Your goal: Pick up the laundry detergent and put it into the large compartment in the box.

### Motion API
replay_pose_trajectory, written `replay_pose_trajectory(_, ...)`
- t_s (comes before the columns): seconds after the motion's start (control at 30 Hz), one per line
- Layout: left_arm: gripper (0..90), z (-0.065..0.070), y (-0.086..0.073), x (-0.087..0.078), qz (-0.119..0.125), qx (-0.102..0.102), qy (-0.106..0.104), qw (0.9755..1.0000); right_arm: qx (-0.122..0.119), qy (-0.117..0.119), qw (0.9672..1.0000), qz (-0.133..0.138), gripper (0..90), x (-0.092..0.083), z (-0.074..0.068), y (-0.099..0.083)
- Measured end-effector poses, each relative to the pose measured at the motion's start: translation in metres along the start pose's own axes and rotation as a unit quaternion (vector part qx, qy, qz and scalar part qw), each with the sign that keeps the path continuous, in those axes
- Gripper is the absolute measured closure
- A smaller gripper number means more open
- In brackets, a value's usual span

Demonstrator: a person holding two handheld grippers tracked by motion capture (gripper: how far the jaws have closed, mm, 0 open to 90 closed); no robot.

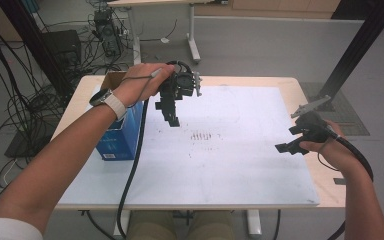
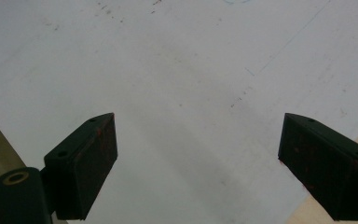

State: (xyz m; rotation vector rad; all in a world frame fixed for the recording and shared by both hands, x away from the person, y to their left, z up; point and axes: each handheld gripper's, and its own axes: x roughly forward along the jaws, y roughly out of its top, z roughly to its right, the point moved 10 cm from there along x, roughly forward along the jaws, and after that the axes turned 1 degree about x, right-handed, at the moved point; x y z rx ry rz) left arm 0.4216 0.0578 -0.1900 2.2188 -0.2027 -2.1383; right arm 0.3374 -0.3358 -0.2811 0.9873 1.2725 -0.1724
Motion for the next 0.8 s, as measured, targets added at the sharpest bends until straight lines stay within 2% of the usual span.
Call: replay_pose_trajectory(0.8, 5.9, -0.0008, -0.0033, 0.0002, 0.001, -0.007, 0.002, 1.0, 0.0, 0.001, 1.0, 0.0, 11.7, 0.0009, 0.0001, -0.0004)
